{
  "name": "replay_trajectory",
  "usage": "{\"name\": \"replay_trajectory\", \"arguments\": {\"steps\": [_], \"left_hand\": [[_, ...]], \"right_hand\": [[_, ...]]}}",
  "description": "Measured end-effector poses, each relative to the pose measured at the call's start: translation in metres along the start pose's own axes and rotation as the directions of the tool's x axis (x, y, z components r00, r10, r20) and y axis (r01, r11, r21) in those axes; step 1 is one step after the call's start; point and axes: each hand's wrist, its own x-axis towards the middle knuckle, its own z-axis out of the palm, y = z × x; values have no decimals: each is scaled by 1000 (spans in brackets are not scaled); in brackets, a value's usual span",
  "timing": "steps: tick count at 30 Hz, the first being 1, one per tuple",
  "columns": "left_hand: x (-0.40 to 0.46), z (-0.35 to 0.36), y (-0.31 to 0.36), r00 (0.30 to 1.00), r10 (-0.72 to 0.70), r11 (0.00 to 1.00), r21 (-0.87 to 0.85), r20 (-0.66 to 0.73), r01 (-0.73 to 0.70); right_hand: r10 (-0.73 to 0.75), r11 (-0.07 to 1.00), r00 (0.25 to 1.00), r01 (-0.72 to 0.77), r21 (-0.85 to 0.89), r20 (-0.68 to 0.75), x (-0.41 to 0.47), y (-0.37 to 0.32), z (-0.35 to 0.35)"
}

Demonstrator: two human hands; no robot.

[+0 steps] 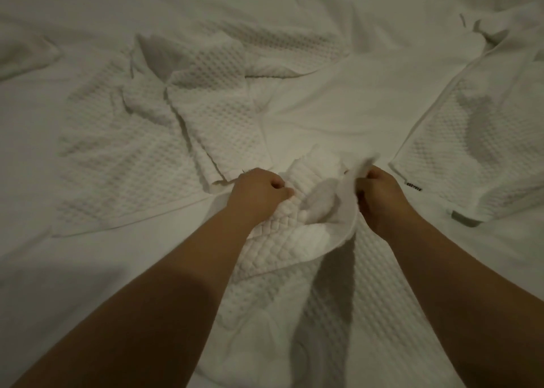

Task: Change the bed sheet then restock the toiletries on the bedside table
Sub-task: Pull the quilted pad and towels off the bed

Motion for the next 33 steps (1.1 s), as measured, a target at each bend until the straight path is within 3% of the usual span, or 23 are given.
{"name": "replay_trajectory", "arguments": {"steps": [3,8,10,13,15,17,19,21,22,24,27,29,31,33], "left_hand": [[-5,-8,5,988,123,970,220,-94,-100],[-9,-64,24,859,347,917,331,-376,-225],[-7,-96,22,833,367,895,402,-414,-195],[-3,-124,6,822,397,837,528,-409,-141],[-2,-132,-6,798,380,902,379,-467,-208],[1,-135,-18,816,171,984,47,-552,-174],[3,-130,-45,896,-158,987,-100,-415,127],[-7,-113,-71,901,-431,890,-183,-46,417],[-16,-103,-78,864,-488,832,-235,121,503],[-23,-85,-87,834,-511,780,-294,209,552],[-15,-68,-87,880,-448,726,-509,159,462],[-6,-61,-82,907,-412,739,-550,89,389],[-4,-65,-78,919,-371,832,-487,-133,266],[-9,-80,-71,865,-241,953,-275,-440,125]], "right_hand": [[37,978,999,-37,206,3,0,4,-1],[-24,999,989,27,24,-148,-2,-4,10],[-91,994,979,79,-75,-183,-3,-17,21],[-209,970,971,191,-147,-113,-3,-39,49],[-281,950,956,265,-162,-80,1,-56,76],[-339,928,939,325,-181,-52,8,-69,102],[-362,909,932,356,-217,12,15,-69,123],[-328,865,936,352,-357,129,18,-60,136],[-284,815,940,340,-469,189,18,-53,141],[-221,704,943,331,-628,250,18,-41,150],[-253,635,934,356,-685,252,18,-35,160],[-306,607,910,412,-679,279,19,-38,165],[-360,561,868,495,-664,344,21,-45,170],[-411,490,816,574,-656,407,23,-53,174]]}}
